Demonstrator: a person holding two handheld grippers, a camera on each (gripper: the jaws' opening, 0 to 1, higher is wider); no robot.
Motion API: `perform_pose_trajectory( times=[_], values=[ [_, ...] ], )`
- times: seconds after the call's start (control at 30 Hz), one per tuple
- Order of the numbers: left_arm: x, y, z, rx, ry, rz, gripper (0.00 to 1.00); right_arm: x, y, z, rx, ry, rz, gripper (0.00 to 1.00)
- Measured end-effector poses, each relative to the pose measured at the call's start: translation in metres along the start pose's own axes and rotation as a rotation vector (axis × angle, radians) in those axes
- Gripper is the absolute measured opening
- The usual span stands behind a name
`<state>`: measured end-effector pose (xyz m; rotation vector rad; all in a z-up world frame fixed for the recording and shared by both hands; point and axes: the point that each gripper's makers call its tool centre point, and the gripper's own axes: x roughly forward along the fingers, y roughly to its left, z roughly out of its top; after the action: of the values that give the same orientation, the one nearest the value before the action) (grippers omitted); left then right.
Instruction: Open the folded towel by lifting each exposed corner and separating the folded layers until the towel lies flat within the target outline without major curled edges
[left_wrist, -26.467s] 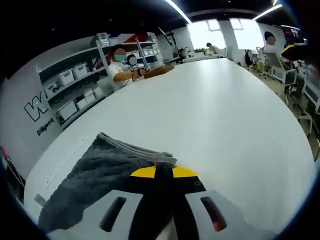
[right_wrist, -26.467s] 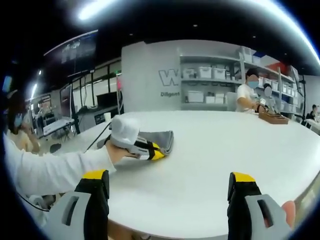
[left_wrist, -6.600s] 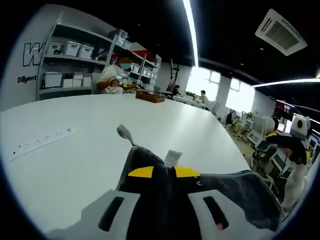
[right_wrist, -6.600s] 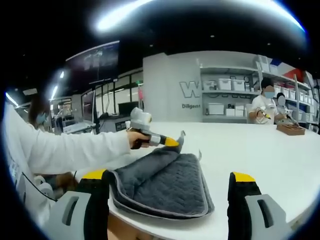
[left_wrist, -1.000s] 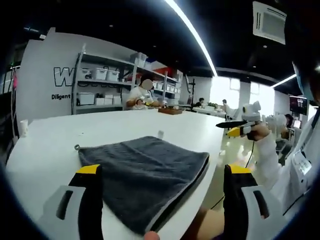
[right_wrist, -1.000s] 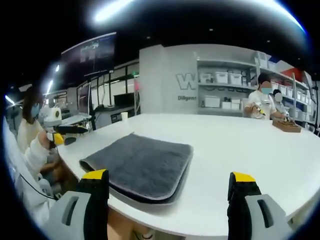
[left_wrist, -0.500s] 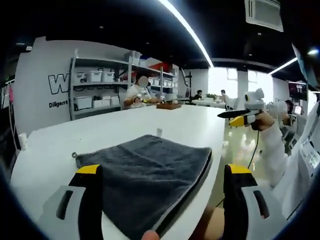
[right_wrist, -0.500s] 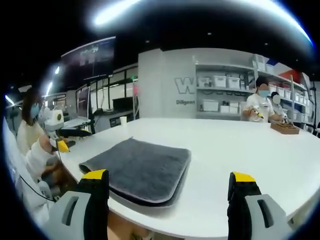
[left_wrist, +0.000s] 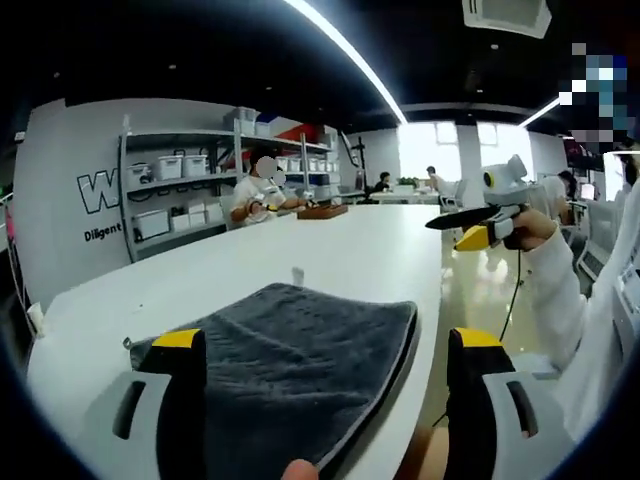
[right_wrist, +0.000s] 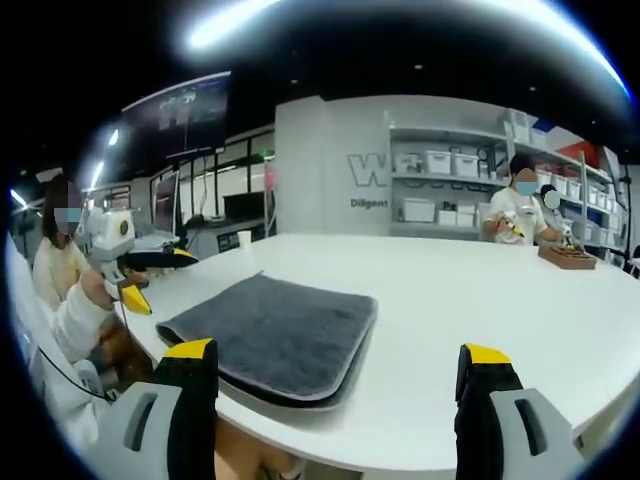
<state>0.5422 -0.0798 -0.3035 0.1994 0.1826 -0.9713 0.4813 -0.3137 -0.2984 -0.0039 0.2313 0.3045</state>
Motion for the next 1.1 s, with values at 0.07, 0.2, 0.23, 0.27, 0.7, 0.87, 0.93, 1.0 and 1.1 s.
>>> perform_pose_trajectory(
  times=[0.07,0.2,0.23,0.27,0.7,0.87,0.93,1.0,1.1],
  values=[
    [0.01,-0.007,0.002,0.012,0.006,-0.017,0.99,-0.001,0.0,0.0,0.001,-0.002,-0.004,0.99],
    [0.025,-0.019,0.004,0.033,0.013,-0.036,0.99,-0.005,-0.003,0.001,0.005,-0.013,-0.012,0.99],
    [0.029,-0.022,0.005,0.041,0.015,-0.039,0.99,-0.006,-0.004,0.002,0.005,-0.015,-0.014,0.99],
    [0.031,-0.024,0.005,0.046,0.017,-0.041,0.99,-0.006,-0.004,0.002,0.005,-0.017,-0.016,0.99],
    [0.075,-0.059,-0.005,0.131,0.085,-0.083,0.99,-0.017,-0.012,0.006,0.004,-0.031,-0.04,0.99],
    [0.092,-0.062,-0.008,0.165,0.105,-0.061,0.98,-0.019,-0.013,0.006,0.004,-0.033,-0.045,0.99],
    [0.099,-0.065,-0.01,0.176,0.117,-0.058,0.97,-0.02,-0.013,0.006,0.006,-0.035,-0.044,0.99],
    [0.108,-0.07,-0.013,0.185,0.128,-0.06,0.96,-0.02,-0.014,0.006,0.008,-0.035,-0.044,0.99],
    [0.12,-0.077,-0.018,0.211,0.138,-0.059,0.92,-0.02,-0.014,0.005,0.009,-0.034,-0.042,0.99]
  ],
)
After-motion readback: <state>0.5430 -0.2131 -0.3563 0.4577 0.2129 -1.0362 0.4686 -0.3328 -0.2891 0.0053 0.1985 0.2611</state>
